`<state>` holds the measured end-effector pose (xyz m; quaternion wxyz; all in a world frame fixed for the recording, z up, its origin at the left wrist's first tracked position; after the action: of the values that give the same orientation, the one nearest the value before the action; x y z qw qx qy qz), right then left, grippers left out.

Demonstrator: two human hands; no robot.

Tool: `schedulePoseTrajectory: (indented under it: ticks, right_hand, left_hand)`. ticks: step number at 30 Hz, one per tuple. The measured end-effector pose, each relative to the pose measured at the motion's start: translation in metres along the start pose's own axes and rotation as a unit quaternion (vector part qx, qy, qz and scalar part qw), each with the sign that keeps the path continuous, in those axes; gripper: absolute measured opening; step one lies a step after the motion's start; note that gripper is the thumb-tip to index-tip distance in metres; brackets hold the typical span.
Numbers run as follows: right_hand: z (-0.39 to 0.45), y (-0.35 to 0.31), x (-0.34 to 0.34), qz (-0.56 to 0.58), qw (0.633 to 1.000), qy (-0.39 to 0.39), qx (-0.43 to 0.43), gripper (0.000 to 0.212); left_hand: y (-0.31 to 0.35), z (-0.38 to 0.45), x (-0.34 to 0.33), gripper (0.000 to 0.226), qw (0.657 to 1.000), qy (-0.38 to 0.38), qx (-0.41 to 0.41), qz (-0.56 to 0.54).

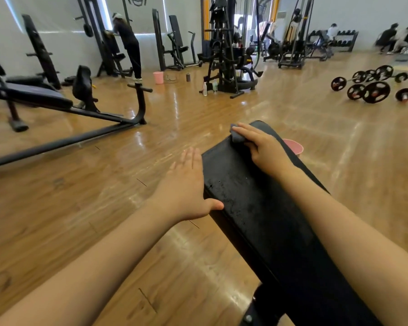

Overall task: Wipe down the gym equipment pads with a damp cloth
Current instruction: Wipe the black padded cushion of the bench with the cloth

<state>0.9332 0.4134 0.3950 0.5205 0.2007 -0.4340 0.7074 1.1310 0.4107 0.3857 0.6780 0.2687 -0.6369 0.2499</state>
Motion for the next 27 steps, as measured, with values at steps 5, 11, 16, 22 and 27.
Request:
schedulePoseTrajectory:
  ticks: [5,11,16,22,27]
  right_hand:
    - [0.018,0.052,0.021,-0.009,0.989,0.064,-0.136,0.057]
    - [-0.004,0.022,0.010,0.004,0.990,0.068,-0.124,0.061]
    - [-0.060,-0.037,-0.003,0.037,0.998,0.042,-0.017,0.057]
    - [-0.063,-0.083,0.005,-0.023,0.995,-0.026,0.093,0.058]
    - [-0.078,-0.086,-0.014,-0.037,0.990,-0.050,0.122,0.068]
  left_hand:
    - [0.002,-0.002,0.000,0.118,1.000,-0.007,0.021,-0.004]
    - [0.003,-0.003,0.000,0.117,0.999,0.002,0.035,-0.015]
    - [0.003,-0.007,0.000,0.117,0.998,0.020,0.046,-0.046]
    - [0.008,-0.025,-0.015,0.109,0.985,0.095,0.055,-0.134]
    - [0.008,-0.025,-0.021,0.126,0.985,0.102,0.059,-0.129]
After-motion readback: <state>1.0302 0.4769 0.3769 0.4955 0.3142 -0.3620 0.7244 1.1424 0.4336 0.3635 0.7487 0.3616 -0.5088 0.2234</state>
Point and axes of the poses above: each hand's wrist, its own z-axis towards the middle knuckle, its own x-axis out of the back of the hand, y = z × x, the point moved 6 cm from there along z, towards the middle knuckle, and after that the axes turned 2 degrees about y, right-handed, at the moved point
